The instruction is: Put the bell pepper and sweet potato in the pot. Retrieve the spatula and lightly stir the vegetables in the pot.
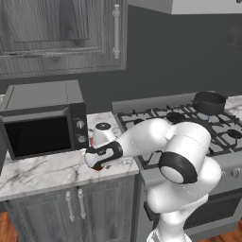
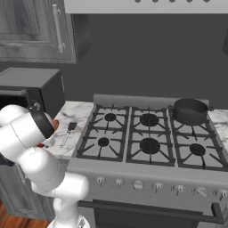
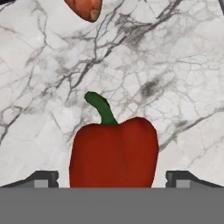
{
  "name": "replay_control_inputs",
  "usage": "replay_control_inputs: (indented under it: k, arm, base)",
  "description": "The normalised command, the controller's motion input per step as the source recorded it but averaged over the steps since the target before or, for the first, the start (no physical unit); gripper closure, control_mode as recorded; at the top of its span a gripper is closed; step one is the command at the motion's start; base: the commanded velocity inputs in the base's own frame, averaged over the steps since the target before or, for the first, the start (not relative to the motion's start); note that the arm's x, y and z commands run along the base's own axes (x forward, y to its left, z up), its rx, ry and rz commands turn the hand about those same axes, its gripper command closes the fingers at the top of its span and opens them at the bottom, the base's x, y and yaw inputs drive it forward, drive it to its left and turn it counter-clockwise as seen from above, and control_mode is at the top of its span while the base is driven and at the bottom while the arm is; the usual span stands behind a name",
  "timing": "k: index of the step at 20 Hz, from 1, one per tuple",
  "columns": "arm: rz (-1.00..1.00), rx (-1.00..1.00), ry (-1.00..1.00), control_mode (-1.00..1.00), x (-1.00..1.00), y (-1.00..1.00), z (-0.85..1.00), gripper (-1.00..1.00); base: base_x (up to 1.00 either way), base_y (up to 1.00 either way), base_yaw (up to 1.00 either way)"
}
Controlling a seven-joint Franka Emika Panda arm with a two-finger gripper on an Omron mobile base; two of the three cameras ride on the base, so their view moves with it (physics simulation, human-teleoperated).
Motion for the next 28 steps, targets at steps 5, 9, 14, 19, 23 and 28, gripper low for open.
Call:
replay_control_inputs:
  k: [5, 9, 14, 19, 23, 28]
  arm:
    - [0.0, 0.0, 0.0, -1.0, 0.0, 0.0, 0.0, 1.0]
    - [0.0, 0.0, 0.0, -1.0, -0.03, -0.02, 0.03, 1.0]
    - [0.0, 0.01, -0.11, -1.0, -0.74, -0.6, 0.48, 1.0]
    - [0.0, 0.01, -0.29, -1.0, -0.9, -0.85, 0.99, 1.0]
    - [0.0, 0.0, -0.12, -1.0, -0.57, -0.92, 1.0, 1.0]
    - [0.0, -0.03, 0.0, -1.0, -0.33, -0.85, 1.0, 1.0]
  base:
    - [0.0, 0.0, 0.0]
    - [0.0, 0.0, 0.0]
    - [0.0, 0.0, 0.0]
    - [0.0, 0.0, 0.0]
    - [0.0, 0.0, 0.0]
    - [0.0, 0.0, 0.0]
